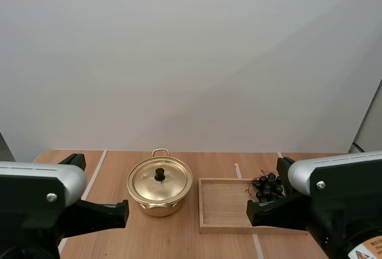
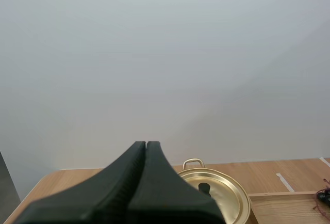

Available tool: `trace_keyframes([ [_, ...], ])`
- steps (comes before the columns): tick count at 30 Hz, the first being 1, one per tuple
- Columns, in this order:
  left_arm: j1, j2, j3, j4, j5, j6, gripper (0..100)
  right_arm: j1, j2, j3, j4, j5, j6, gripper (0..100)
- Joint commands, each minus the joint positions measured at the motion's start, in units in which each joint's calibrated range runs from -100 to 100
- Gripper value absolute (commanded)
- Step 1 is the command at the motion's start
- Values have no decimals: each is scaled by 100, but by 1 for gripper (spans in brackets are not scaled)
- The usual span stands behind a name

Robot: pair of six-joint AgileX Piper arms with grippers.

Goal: Open the lid, put the grape in the pot, and close it

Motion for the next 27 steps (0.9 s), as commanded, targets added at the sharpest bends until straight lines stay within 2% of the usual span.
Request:
trace_keyframes([
  [1,12,-6,-538,14,1012,24,1,-22,-3,-404,80,934,12,0],
  [5,12,-6,-625,14,1335,24,1,-22,-3,-491,43,1392,87,0],
  [6,12,-6,-625,14,1376,24,2,-22,-3,-491,29,1446,168,5],
  [8,12,145,-625,14,1431,24,11,-22,-3,-491,-6,1467,287,30],
  [11,12,748,-625,14,1581,97,42,-22,-3,-491,-110,1448,342,100],
  [12,12,904,-625,14,1598,97,47,-22,21,-491,-121,1448,342,100],
  [13,12,1309,-625,2,1619,97,65,-22,69,-491,-180,1448,342,100],
  [14,12,1430,-625,2,1619,97,68,-22,90,-491,-217,1448,342,100],
  [15,12,1940,-625,-53,1512,230,92,-22,209,-491,-384,1448,385,100],
  [16,12,2254,-625,-152,1401,454,100,-22,299,-491,-491,1448,438,100],
  [20,12,3287,-625,-796,897,1569,100,-22,698,-491,-917,1561,907,100],
  [21,12,3691,-625,-1168,667,2203,100,-22,876,-491,-1034,1658,995,100],
  [25,12,4922,-640,-2258,230,3754,100,-22,1367,-491,-1034,1870,1004,100],
  [27,12,5560,-753,-2530,37,4213,100,-22,1528,-491,-994,1869,1004,100],
])
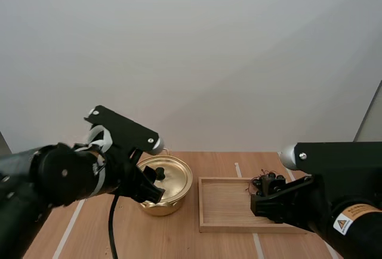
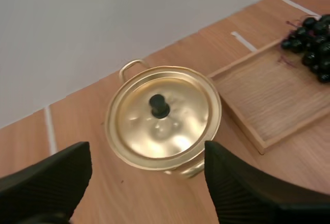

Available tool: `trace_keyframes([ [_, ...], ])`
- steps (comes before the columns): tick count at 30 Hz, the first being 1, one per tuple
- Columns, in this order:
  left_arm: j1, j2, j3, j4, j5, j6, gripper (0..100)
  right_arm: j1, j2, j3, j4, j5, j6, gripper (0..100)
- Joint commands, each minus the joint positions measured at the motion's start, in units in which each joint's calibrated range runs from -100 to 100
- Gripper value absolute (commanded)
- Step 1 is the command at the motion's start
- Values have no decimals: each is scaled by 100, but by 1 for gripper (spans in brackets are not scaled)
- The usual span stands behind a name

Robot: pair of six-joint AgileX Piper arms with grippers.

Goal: Open the lid, put the grape in the pot, and close it

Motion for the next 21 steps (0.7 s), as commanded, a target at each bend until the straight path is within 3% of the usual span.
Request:
trace_keyframes([
  [1,4,1132,-240,-630,-490,996,100,-22,279,-44,-24,30,67,100],
  [11,-185,3852,-1865,-652,-316,1111,100,-22,412,-44,-13,-22,77,100],
  [21,-185,5227,-2598,-619,41,1111,100,-22,412,-44,-25,-5,77,100],
])
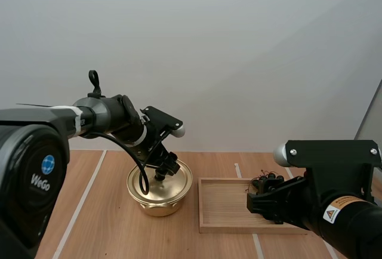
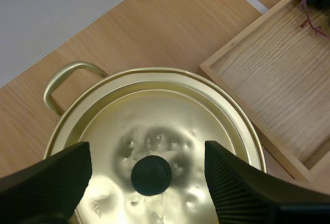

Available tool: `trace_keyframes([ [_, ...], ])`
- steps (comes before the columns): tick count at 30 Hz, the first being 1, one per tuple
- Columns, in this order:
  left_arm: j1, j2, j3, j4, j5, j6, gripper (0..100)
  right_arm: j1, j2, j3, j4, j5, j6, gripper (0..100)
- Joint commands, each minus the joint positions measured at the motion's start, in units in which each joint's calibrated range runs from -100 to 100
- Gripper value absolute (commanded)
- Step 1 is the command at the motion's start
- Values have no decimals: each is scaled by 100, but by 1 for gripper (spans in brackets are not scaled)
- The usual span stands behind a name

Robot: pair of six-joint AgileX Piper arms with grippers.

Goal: Open the lid, put the grape in the pot, and close it

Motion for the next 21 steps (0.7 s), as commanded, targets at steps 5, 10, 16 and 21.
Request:
trace_keyframes([
  [5,-21,454,-136,-54,119,15,100,-22,2,-44,-25,-56,25,100],
  [10,-21,504,-136,-54,464,5,100,-22,2,-44,-25,-56,25,100],
  [16,-21,489,-136,-27,887,-93,0,-22,2,-44,-64,-72,25,100],
  [21,-21,88,-136,-4,1042,-224,0,-22,7,-44,-64,-396,25,100],
])
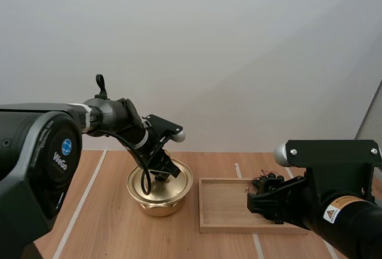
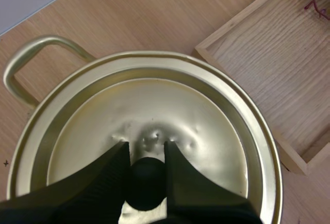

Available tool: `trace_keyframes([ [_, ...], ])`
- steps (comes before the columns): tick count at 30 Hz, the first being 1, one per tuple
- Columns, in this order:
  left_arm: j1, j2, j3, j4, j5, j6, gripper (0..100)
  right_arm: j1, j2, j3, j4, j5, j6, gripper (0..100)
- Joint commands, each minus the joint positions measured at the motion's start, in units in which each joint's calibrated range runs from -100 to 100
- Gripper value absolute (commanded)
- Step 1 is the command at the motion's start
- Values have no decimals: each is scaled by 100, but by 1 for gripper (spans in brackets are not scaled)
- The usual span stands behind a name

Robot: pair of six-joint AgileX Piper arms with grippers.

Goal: Open the lid, put the grape in the pot, and close it

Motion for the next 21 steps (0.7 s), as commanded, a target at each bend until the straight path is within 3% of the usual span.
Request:
trace_keyframes([
  [1,-21,-414,14,-4,510,-115,0,-22,18,-44,-52,-458,25,100],
  [7,-21,-1682,14,-4,782,-115,0,-22,427,-44,-52,-884,25,100],
  [14,-21,-3461,14,9,1088,-115,0,-22,1799,-44,-574,-2075,25,100],
  [21,-21,-5148,14,20,1088,-115,0,-22,3108,-59,-627,-2826,25,100],
])
